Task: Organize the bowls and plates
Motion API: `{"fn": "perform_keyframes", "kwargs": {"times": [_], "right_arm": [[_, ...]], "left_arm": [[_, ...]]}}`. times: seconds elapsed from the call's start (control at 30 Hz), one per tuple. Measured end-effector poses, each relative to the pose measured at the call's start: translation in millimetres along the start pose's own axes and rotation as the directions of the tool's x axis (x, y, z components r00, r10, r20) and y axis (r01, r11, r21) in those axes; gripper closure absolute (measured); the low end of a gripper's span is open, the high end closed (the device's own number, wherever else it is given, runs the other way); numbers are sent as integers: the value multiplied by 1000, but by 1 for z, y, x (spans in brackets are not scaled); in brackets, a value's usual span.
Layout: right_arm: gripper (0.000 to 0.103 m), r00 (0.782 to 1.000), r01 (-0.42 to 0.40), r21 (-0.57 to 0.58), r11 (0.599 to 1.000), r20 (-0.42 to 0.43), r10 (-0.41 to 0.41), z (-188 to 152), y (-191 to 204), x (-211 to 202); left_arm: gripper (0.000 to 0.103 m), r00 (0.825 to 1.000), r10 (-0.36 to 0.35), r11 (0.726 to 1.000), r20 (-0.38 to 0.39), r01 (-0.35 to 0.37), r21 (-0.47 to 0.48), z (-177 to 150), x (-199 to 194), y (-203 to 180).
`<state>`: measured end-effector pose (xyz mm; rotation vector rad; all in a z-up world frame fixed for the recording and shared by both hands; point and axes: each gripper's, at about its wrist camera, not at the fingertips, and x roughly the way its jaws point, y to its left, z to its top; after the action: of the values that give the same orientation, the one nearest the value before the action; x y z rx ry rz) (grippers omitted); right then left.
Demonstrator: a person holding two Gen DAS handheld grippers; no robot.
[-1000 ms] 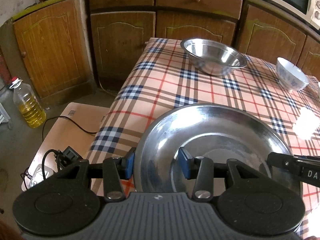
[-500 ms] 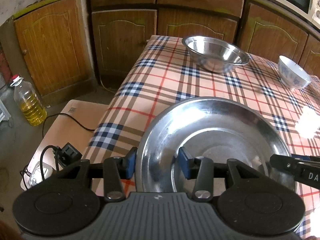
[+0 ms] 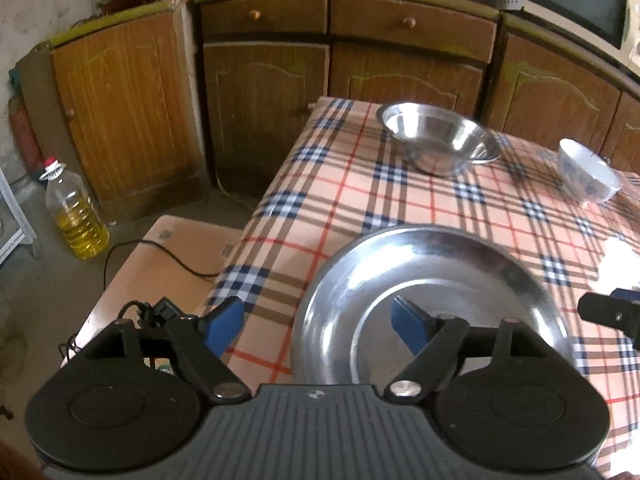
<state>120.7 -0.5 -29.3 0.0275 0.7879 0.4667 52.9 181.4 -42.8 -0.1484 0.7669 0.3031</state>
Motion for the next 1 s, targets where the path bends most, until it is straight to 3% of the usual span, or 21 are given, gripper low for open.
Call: {"fn": "perform_keyframes", "kwargs": {"times": [0.3, 0.6, 0.77, 1.0], "right_arm": [[33, 998, -27, -8, 1000, 61, 28, 31, -13, -21], [32, 995, -32, 9, 999, 90, 31, 62, -29, -22], [32, 994, -35, 9, 999, 105, 34, 78, -36, -17], [32, 992, -49, 4, 999, 121, 48, 103, -42, -3]], "left_arm": [[12, 997, -74, 995, 32, 76, -59, 26, -22, -11], [10, 995, -61, 997, 73, 64, -41, 65, -26, -30], [9, 994, -32, 999, 102, 30, 21, 86, -22, -45], [8, 992, 1, 999, 125, -6, 38, 113, -6, -48]]}}
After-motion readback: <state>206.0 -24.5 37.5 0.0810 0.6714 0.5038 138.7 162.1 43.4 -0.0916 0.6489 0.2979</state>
